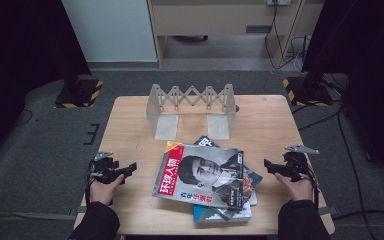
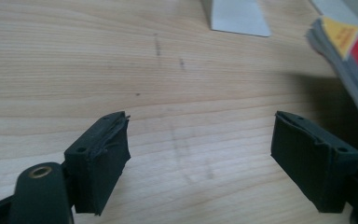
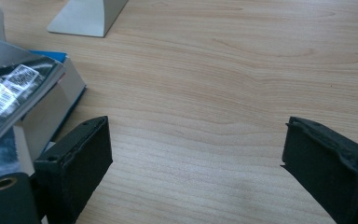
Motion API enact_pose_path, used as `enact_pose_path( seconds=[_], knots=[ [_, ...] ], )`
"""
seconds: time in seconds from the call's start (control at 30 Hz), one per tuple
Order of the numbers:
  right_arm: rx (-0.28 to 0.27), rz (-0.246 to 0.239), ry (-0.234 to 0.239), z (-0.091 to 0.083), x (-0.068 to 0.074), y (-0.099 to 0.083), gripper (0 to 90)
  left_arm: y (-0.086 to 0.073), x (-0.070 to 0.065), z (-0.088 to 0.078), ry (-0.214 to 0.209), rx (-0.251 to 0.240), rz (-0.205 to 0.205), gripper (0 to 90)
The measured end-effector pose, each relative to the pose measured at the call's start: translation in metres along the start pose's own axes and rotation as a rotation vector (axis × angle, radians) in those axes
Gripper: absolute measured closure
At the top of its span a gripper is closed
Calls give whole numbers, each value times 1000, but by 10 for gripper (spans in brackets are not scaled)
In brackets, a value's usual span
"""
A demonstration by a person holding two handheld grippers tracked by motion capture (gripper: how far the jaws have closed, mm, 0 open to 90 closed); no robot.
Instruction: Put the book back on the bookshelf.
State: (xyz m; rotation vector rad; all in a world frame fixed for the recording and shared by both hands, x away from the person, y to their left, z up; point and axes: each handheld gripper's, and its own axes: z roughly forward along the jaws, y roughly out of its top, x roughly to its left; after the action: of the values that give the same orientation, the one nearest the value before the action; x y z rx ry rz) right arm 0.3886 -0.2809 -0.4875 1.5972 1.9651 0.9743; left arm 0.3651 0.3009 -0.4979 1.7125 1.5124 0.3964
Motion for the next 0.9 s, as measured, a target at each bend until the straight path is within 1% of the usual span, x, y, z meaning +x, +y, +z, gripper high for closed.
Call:
enact_pose_path(
  seconds=[0.1, 0.13, 0.17, 0.23, 0.27, 0.3, 0.33, 0.4, 0.5, 0.6, 0.67, 0.9],
  knots=[
    [-5, 2, 9, -4, 1, 3, 83, 1, -4, -4, -23, -16, -2, 184],
    [-12, 5, 11, -6, 1, 4, 83, 1, -4, -4, -23, -16, -2, 188],
    [-21, 13, 15, -8, 2, 5, 83, 1, -7, -6, -38, -23, -1, 191],
    [-31, 13, 22, -9, 2, 6, 81, 1, -8, -6, -44, -25, 1, 194],
    [-42, 23, 37, -14, 5, 8, 76, 1, -12, -8, -57, -32, 1, 195],
    [-51, 21, 42, -16, 6, 9, 76, 1, -12, -8, -57, -32, 1, 196],
    [-57, 21, 45, -18, 8, 9, 76, 1, -16, -10, -73, -36, 11, 198],
    [-66, 13, 53, -21, 11, 11, 75, 2, -20, -13, -88, -50, 15, 199],
    [-75, 4, 65, -26, 16, 14, 76, 1, -27, -15, -111, -55, 23, 202],
    [-85, -14, 75, -30, 23, 16, 82, 1, -34, -16, -134, -54, 34, 205],
    [-89, -18, 83, -32, 27, 18, 85, 0, -38, -16, -144, -50, 44, 206],
    [-87, -44, 107, -34, 41, 20, 102, -2, -49, -18, -177, -48, 52, 213]
  ],
)
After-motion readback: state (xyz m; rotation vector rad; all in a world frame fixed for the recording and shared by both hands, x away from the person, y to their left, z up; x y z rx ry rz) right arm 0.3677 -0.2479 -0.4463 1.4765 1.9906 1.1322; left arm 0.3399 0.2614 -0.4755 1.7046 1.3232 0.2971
